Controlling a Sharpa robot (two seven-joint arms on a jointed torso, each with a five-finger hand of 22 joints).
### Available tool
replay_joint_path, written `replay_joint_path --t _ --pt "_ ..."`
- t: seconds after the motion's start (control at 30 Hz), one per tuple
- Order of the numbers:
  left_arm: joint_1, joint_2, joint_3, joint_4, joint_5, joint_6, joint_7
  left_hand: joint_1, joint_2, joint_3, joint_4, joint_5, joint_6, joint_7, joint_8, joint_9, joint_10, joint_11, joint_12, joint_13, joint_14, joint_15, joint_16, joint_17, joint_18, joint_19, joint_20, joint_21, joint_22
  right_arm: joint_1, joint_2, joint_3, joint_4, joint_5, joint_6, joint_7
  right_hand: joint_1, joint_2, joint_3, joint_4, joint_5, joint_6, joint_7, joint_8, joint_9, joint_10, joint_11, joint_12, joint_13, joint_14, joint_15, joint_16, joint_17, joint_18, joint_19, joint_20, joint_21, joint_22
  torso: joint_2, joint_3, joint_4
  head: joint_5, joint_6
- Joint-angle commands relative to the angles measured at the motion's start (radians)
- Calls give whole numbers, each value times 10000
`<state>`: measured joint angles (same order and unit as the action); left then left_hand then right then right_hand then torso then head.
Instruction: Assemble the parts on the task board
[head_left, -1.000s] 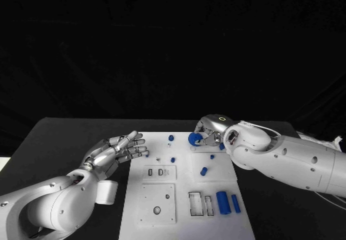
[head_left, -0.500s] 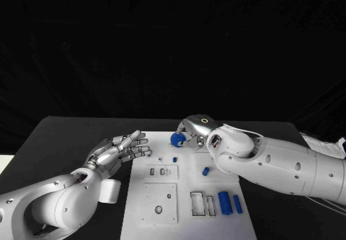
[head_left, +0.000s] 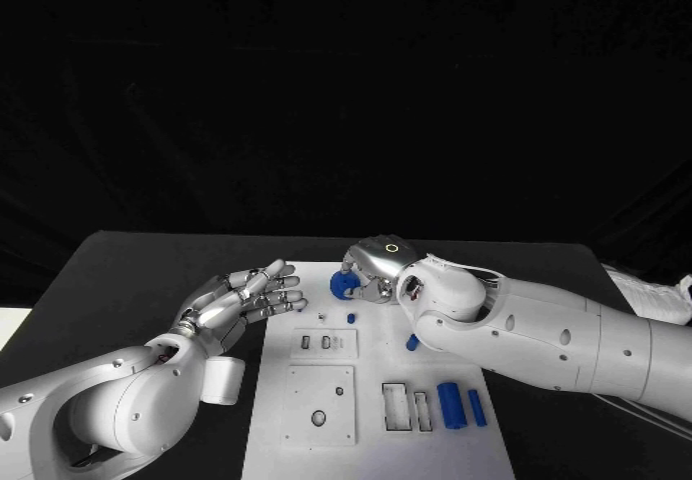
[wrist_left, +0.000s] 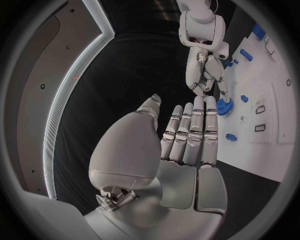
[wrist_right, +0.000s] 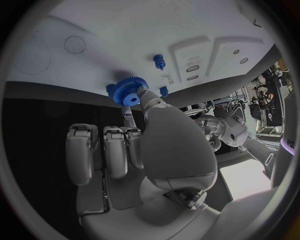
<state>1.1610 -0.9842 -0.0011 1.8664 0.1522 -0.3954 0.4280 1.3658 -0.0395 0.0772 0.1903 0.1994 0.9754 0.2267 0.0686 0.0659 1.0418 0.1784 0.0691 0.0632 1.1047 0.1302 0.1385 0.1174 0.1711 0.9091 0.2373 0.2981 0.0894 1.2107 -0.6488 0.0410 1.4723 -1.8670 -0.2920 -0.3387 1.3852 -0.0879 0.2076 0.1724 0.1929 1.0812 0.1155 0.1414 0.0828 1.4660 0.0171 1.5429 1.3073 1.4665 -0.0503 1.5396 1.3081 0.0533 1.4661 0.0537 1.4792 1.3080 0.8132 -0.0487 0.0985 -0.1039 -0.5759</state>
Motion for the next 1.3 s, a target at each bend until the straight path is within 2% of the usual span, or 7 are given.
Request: replay_joint_path --t 0.03,0.33,0.63,0.8,0.9,1.17,1.3 --pt "10 27 7 11 6 227 29 39 23 -4 -75 -33 -30 56 -38 -9 -42 4 -53 2 -33 9 -60 -14 120 -30 32 -63 -16 -48 73 -11 -118 -213 400 -50 -155 -33 64 12 -58 173 -143 34 122 901 -3 -25 2384 885 -44 28 1822 -122 312 -62 25 635 6 4 8 6 -6" --pt "10 30 7 1 6 231 5 39 25 -3 -77 -33 -31 56 -38 -8 -43 4 -53 2 -34 10 -63 -14 120 -30 32 -65 -18 -135 230 -23 -440 -174 61 -31 -786 -394 81 273 -1378 -594 160 -593 -55 685 278 -459 2057 876 185 11 1795 -110 272 132 -21 561 2 3 2 25 -15" --pt "10 29 7 -4 6 240 -17 39 25 -3 -80 -34 -33 57 -39 -8 -46 5 -53 2 -36 11 -68 -15 120 -32 33 -67 -21 -146 256 -26 -508 -68 137 14 -1587 -859 -449 1199 -1414 -1053 307 -782 -130 612 418 -599 1970 876 324 12 1809 -101 254 284 -35 542 2 2 -5 18 -15" --pt "10 29 7 -7 6 238 -31 39 25 -3 -80 -34 -33 57 -39 -8 -46 5 -53 2 -36 11 -68 -15 120 -32 33 -67 -21 -146 248 -27 -511 123 369 26 -2594 -392 -1051 1190 -907 -934 295 -749 -98 634 403 -561 2009 887 332 31 1865 -107 268 305 -13 586 3 -1 -5 13 -20" --pt "10 28 7 -9 6 236 -46 38 24 -4 -82 -35 -37 59 -41 -9 -50 7 -54 2 -38 12 -72 -16 120 -33 34 -69 -23 -146 236 -28 -519 309 454 18 -3239 69 -1479 1196 58 -851 257 -750 -89 655 385 -525 2044 895 303 45 1905 -114 280 283 5 620 2 -1 -3 8 -10" --pt "10 26 7 -10 6 228 -69 43 33 2 -91 -33 -53 68 -48 -11 -69 14 -60 0 -44 16 -83 -17 119 -36 37 -75 -29 -146 174 -28 -530 641 245 47 -3552 461 -1885 1208 218 -747 223 -744 -80 691 356 -463 2098 917 284 84 2011 -133 320 265 55 721 1 5 -6 17 -23" --pt "10 24 7 -10 6 230 -74 49 41 9 -99 -31 -67 75 -53 -13 -85 19 -65 -2 -47 19 -91 -18 119 -38 38 -79 -33 -148 95 -28 -489 692 -486 171 -3431 568 -2038 1169 487 -727 216 -756 -84 700 347 -450 2113 922 274 93 2036 -138 329 255 67 744 2 9 -7 1 -21"
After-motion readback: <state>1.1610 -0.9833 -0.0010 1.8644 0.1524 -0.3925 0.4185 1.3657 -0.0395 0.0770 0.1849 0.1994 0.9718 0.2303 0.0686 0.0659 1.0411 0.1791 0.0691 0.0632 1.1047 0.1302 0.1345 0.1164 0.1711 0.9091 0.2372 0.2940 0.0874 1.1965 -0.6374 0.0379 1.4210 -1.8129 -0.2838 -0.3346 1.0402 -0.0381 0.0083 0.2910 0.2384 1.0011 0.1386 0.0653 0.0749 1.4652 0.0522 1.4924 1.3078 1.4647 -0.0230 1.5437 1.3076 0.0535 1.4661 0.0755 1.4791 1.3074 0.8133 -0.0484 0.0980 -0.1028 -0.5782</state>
